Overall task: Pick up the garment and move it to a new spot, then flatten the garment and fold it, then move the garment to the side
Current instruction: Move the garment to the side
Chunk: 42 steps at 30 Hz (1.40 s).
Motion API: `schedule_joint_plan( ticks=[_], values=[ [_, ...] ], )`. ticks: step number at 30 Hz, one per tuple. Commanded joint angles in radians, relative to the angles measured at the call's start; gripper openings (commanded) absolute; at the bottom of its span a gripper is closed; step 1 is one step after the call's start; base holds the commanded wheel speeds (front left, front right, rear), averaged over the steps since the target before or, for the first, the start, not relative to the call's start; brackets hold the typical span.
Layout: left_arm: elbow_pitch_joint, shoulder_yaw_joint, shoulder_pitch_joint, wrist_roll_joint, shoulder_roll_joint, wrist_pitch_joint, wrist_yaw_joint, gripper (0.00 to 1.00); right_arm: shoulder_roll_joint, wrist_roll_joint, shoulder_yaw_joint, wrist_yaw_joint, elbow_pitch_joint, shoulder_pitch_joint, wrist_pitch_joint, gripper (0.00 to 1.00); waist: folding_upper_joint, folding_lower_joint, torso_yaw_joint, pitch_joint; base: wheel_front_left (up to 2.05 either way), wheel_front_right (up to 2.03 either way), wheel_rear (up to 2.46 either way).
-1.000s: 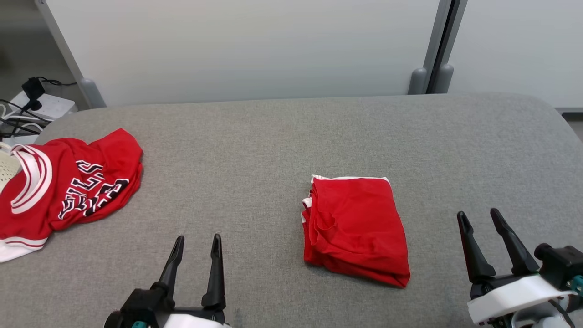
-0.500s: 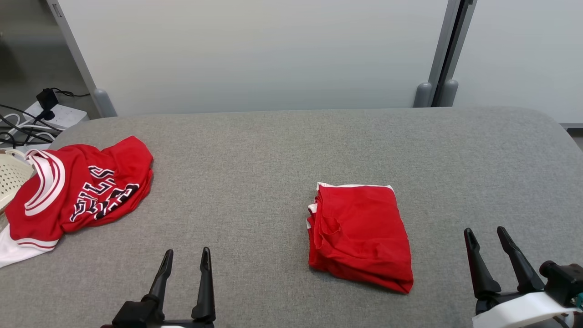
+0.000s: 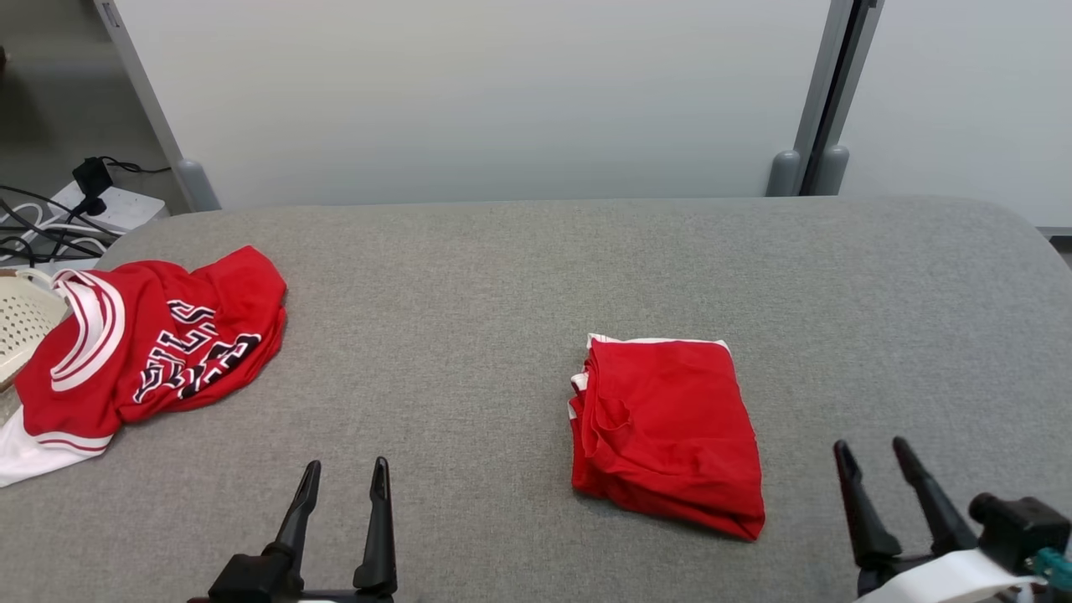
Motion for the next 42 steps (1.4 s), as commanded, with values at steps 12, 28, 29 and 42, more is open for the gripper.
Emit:
schedule_joint_plan(
  ticks=[12,28,29,42],
  values=[
    [-0.023,-0.014,-0.055,0.008,0.002,-0.006,-0.01,1.0,-0.032,0.303,0.157,0.001,0.27,-0.207,0.023,1.0,0.0,0.0,0.051,0.042,0.0,0.0,0.0],
    [-0.055,-0.064,-0.165,-0.023,0.002,-0.006,0.004,1.0,-0.171,0.715,0.317,0.001,0.434,-0.494,0.29,1.0,0.0,0.0,0.163,0.195,0.0,0.0,0.0],
    [-0.056,-0.063,-0.171,-0.025,0.002,-0.006,0.006,1.0,-0.176,0.733,0.327,0.001,0.435,-0.502,0.307,1.0,0.0,0.0,0.167,0.201,0.0,0.0,0.0],
    [-0.06,-0.06,-0.196,-0.036,0.002,-0.006,0.014,1.0,-0.182,0.865,0.424,0.001,0.505,-0.551,0.398,0.08,0.0,0.0,0.196,0.234,0.0,0.0,0.0]
  ],
)
